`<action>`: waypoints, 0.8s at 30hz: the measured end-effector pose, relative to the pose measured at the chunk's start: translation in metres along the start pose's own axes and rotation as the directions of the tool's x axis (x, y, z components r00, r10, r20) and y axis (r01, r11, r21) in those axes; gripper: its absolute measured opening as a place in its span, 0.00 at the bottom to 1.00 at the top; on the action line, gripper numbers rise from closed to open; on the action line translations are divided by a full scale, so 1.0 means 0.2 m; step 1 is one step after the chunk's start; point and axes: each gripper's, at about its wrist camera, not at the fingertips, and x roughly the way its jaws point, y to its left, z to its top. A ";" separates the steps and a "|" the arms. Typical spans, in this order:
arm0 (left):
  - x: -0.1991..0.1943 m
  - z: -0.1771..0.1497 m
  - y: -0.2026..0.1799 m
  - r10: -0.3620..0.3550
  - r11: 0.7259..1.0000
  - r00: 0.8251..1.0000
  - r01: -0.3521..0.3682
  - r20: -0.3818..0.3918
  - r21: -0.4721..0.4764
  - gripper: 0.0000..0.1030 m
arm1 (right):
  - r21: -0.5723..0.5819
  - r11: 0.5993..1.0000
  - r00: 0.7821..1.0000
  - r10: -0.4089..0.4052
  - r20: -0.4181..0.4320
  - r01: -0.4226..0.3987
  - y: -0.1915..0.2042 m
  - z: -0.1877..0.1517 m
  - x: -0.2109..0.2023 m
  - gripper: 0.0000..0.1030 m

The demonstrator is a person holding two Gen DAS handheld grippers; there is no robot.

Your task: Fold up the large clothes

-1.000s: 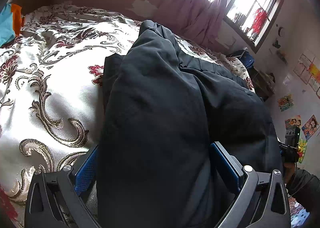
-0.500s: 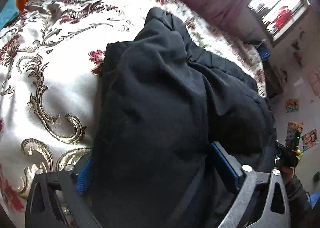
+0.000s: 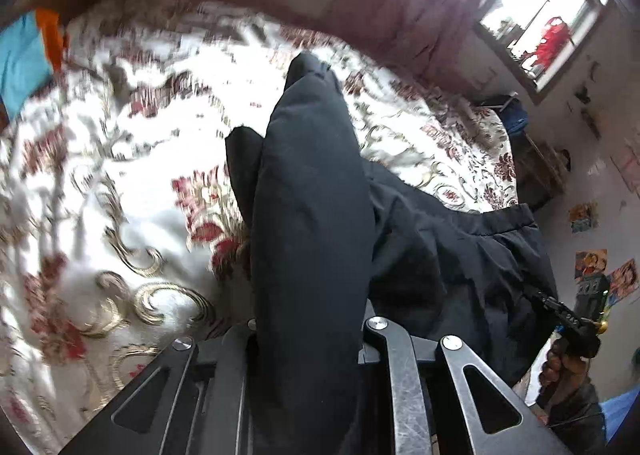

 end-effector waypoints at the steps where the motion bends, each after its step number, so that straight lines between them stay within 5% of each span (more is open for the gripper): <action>1: -0.06 0.00 -0.02 0.007 1.000 1.000 -0.007 0.015 0.014 0.15 | -0.010 1.000 1.000 0.007 0.012 -0.006 0.02 0.00 -0.04 0.14; 8: -0.32 -0.10 -0.07 -0.018 0.999 0.996 0.015 0.086 0.040 0.15 | -0.070 0.998 0.998 0.007 0.069 -0.002 0.04 -0.06 -0.27 0.14; 16: -0.17 -0.29 0.00 -0.054 0.999 0.996 0.054 0.066 0.000 0.15 | -0.078 0.989 0.991 -0.123 0.058 0.128 -0.07 -0.20 -0.22 0.15; 21: 0.07 -0.41 0.08 0.005 1.000 0.999 -0.004 0.032 -0.013 0.16 | 0.014 0.974 0.973 -0.227 0.042 0.226 -0.25 -0.28 -0.12 0.36; 23: 0.11 -0.42 0.12 0.022 0.999 0.999 -0.021 0.027 -0.025 0.21 | 0.047 0.967 0.968 -0.251 0.019 0.250 -0.30 -0.29 -0.10 0.58; 24: 0.13 -0.42 0.14 0.034 0.999 0.999 -0.033 0.017 -0.033 0.23 | 0.057 0.961 0.963 -0.270 0.012 0.269 -0.32 -0.29 -0.09 0.61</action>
